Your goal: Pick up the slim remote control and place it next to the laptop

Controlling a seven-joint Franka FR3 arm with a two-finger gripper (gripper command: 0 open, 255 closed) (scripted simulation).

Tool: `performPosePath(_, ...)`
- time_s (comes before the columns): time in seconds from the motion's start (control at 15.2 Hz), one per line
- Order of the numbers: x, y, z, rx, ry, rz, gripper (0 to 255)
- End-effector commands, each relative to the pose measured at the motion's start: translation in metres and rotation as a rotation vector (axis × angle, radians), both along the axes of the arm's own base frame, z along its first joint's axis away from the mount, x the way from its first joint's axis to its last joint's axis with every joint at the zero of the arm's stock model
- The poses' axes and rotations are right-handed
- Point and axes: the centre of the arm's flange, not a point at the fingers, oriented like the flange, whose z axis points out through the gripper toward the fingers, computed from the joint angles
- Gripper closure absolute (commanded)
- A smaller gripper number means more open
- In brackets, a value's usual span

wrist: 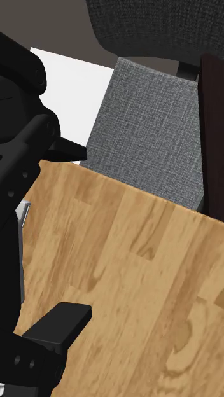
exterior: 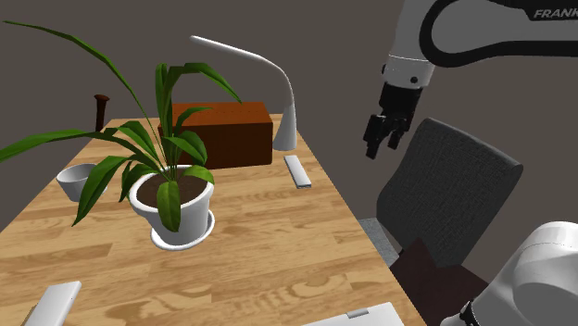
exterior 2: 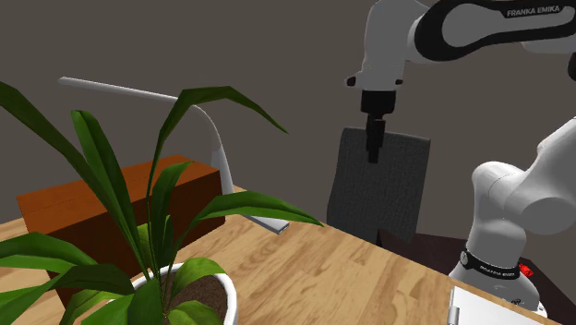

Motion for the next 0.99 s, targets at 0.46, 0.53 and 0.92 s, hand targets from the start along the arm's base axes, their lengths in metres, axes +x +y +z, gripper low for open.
performPosePath(0.46, 0.101, -0.001, -0.063, -0.012, -0.006, -0.067, 0)
performPosePath(0.53, 0.112, -0.001, -0.07, -0.013, -0.006, -0.074, 0)
performPosePath(0.92, 0.179, -0.005, -0.113, -0.022, -0.008, -0.118, 0)
